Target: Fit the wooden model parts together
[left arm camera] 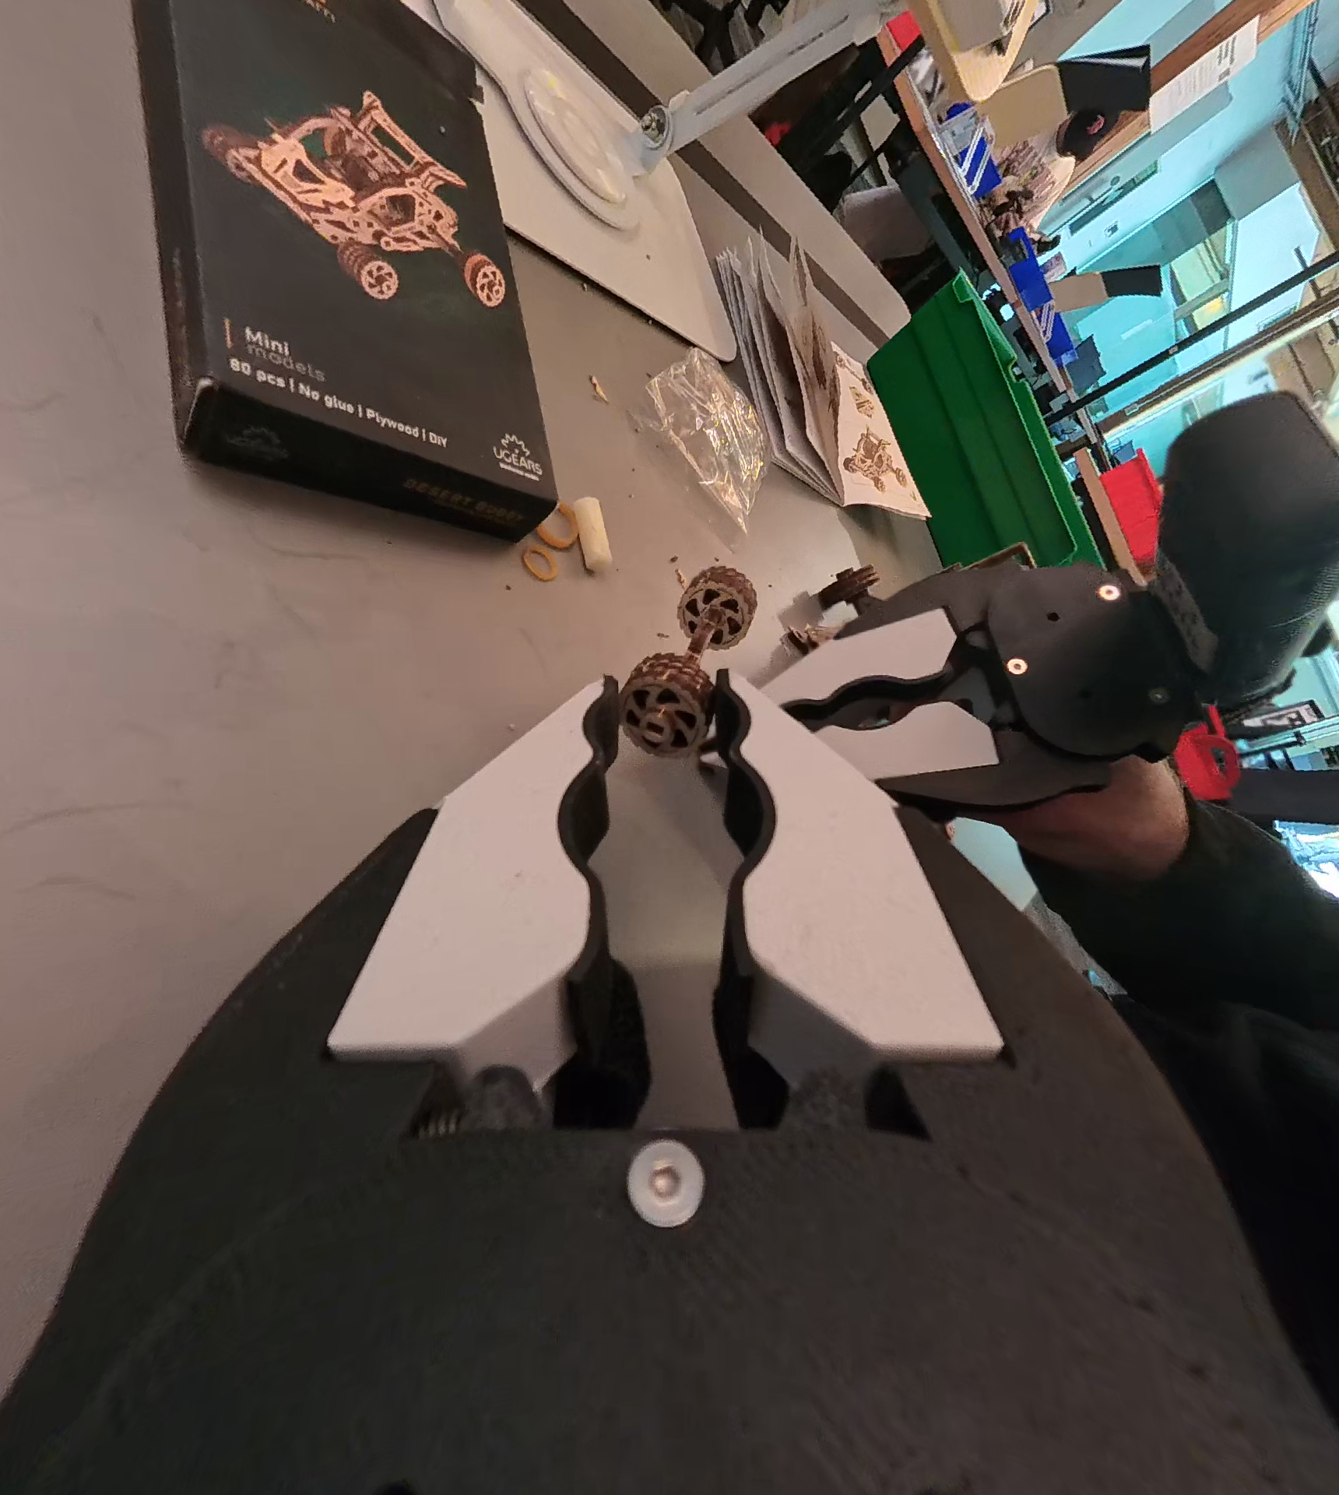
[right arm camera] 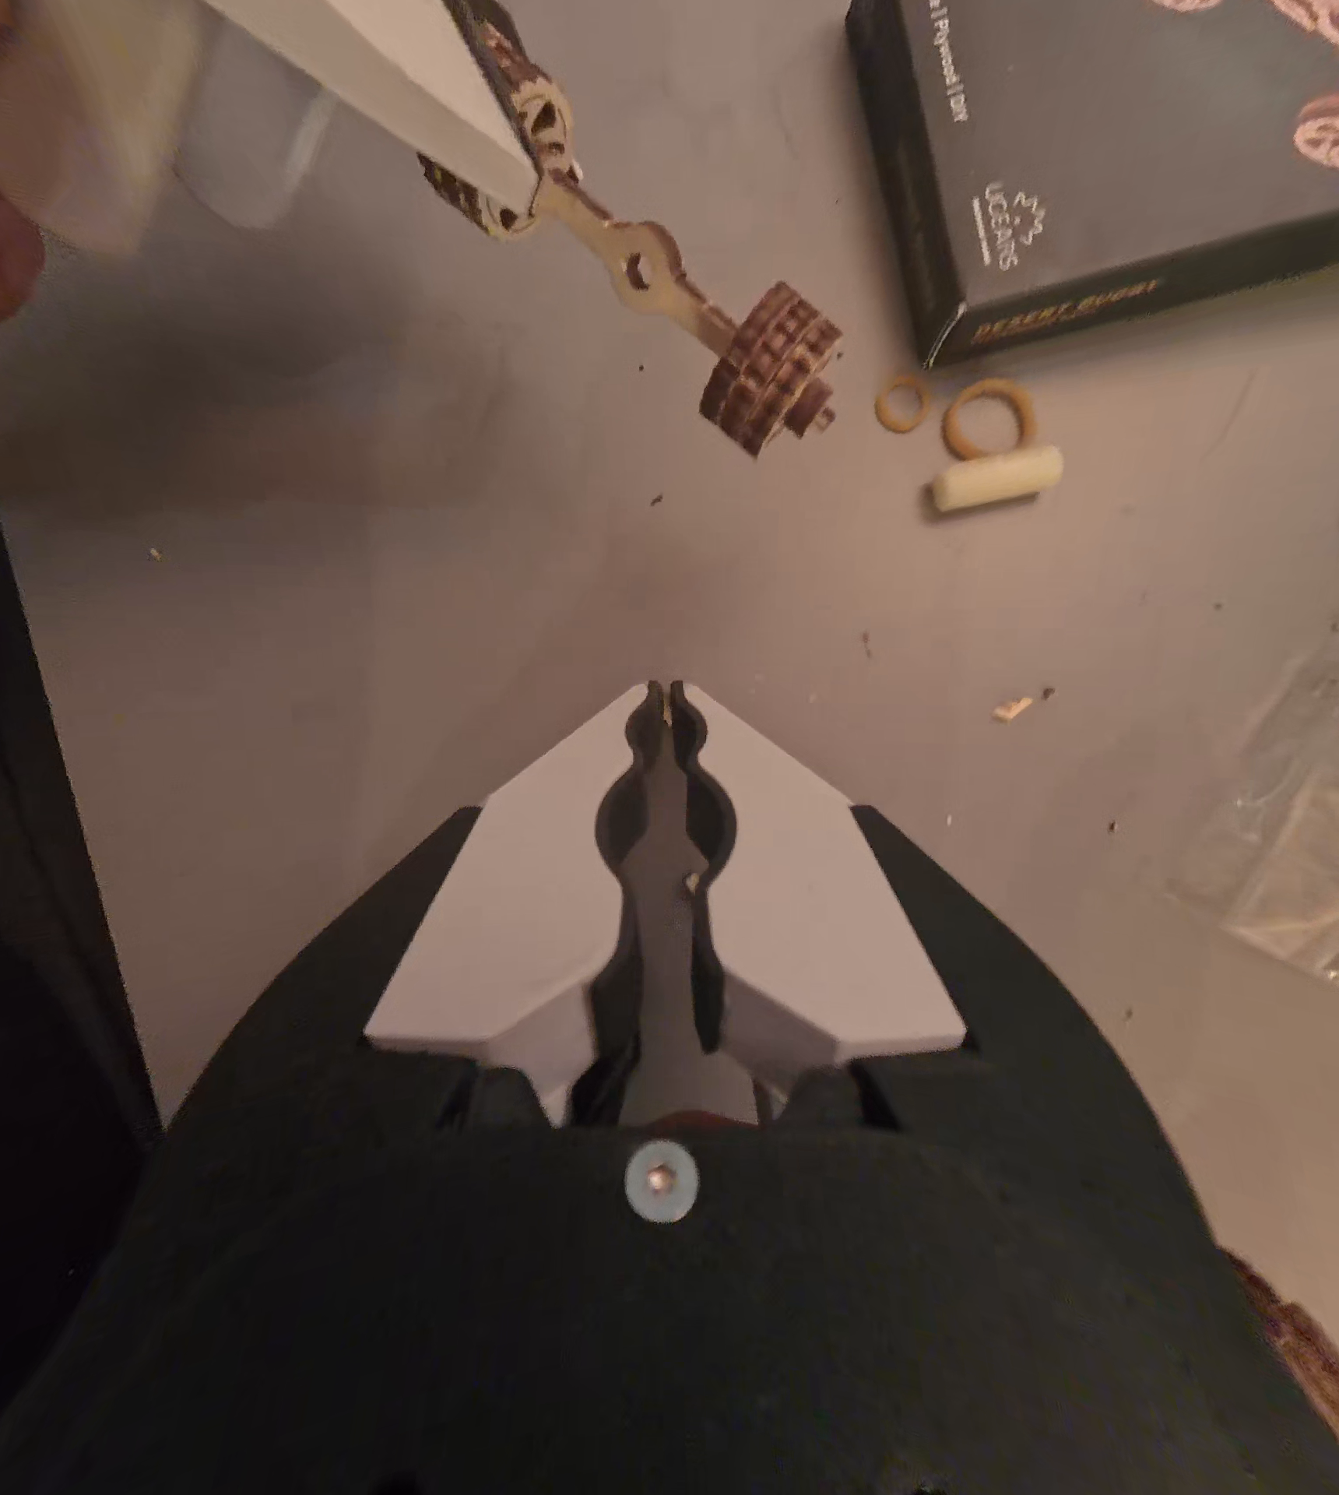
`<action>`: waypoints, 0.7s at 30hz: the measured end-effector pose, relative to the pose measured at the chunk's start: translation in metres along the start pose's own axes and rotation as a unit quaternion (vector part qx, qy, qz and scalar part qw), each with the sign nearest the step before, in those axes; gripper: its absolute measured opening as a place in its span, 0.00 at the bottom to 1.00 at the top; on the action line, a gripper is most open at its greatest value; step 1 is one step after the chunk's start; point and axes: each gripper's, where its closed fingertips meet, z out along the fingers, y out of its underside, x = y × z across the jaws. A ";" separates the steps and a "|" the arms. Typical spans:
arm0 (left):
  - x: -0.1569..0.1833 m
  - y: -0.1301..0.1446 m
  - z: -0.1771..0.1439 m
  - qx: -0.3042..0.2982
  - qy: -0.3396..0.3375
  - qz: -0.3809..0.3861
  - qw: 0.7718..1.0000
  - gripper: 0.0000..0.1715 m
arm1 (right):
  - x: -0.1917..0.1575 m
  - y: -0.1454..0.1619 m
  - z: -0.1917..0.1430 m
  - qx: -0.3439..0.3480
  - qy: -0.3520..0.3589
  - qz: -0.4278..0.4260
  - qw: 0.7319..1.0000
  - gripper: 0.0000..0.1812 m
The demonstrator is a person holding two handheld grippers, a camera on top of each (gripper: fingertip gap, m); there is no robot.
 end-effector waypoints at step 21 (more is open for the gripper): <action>0.014 0.017 0.016 -0.042 0.001 0.042 0.998 0.12 | -0.016 0.053 -0.050 0.013 -0.011 -0.010 1.000 0.11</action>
